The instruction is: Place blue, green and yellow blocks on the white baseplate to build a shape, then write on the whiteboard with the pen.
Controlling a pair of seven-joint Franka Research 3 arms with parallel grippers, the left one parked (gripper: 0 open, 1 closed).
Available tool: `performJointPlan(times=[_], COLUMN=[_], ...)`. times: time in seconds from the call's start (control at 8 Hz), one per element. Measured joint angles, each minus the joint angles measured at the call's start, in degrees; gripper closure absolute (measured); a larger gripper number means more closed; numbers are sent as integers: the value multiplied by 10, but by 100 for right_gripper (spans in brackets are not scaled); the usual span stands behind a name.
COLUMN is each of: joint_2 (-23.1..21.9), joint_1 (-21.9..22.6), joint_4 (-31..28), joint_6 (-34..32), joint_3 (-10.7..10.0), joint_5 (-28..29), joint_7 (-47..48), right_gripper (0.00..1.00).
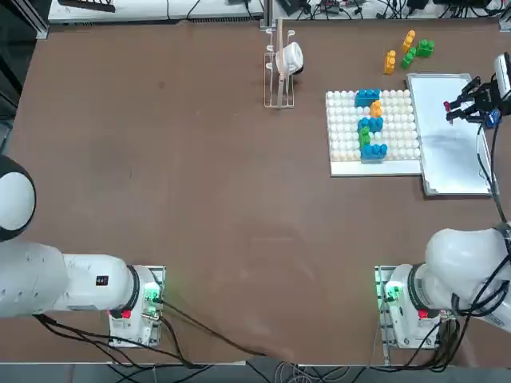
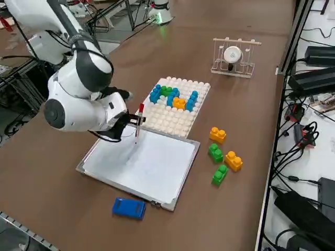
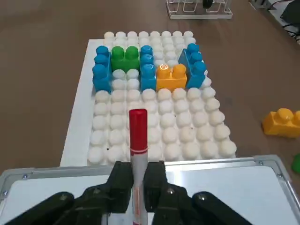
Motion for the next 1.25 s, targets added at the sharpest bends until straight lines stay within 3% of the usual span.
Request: performJointPlan(times=[0.5, 1.25], joint_2=[33, 52], joint_1=[-38, -36], joint_4=[13, 22], joint_6=[8, 13], joint_3=[0, 6], joint_5=[2, 11], joint_7=[-9, -16], right_gripper=[82, 82])
